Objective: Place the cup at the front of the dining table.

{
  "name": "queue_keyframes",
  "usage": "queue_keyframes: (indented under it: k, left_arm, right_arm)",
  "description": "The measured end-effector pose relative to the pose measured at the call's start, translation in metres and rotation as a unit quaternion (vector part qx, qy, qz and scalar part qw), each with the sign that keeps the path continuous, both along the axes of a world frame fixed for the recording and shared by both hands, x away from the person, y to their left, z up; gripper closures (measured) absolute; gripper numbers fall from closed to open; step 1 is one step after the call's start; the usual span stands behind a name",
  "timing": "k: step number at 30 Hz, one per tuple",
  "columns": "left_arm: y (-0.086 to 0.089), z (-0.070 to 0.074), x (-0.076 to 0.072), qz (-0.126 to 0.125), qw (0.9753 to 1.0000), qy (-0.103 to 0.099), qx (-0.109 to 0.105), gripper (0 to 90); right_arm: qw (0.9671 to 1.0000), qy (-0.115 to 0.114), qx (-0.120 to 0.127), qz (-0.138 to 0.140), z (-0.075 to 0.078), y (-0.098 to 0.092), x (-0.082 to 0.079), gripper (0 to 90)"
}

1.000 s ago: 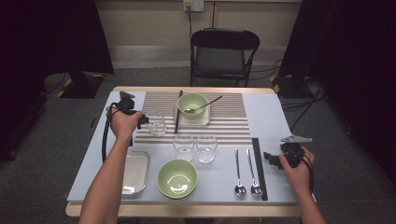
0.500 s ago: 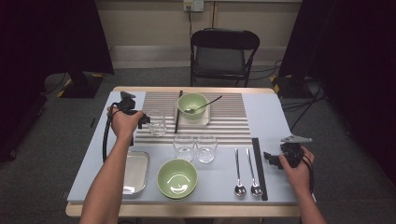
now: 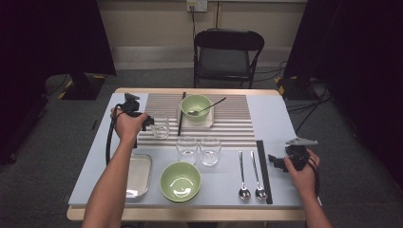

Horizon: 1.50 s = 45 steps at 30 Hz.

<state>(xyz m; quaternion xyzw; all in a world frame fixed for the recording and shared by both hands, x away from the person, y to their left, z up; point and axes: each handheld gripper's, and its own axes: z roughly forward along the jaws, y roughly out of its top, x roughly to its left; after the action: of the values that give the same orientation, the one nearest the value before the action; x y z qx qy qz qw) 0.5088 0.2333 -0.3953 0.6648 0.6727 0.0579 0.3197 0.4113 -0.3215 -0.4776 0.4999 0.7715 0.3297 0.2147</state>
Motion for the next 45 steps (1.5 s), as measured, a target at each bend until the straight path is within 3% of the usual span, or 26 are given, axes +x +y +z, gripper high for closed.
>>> queue_keyframes:
  k: [45]
  left_arm:
    - [0.0022,-0.0048,0.0028,-0.002,0.9999,0.000,0.016,51.0]
  right_arm:
    - [1.0000,0.000,0.001,0.000,-0.0001,0.0001,0.0001,15.2]
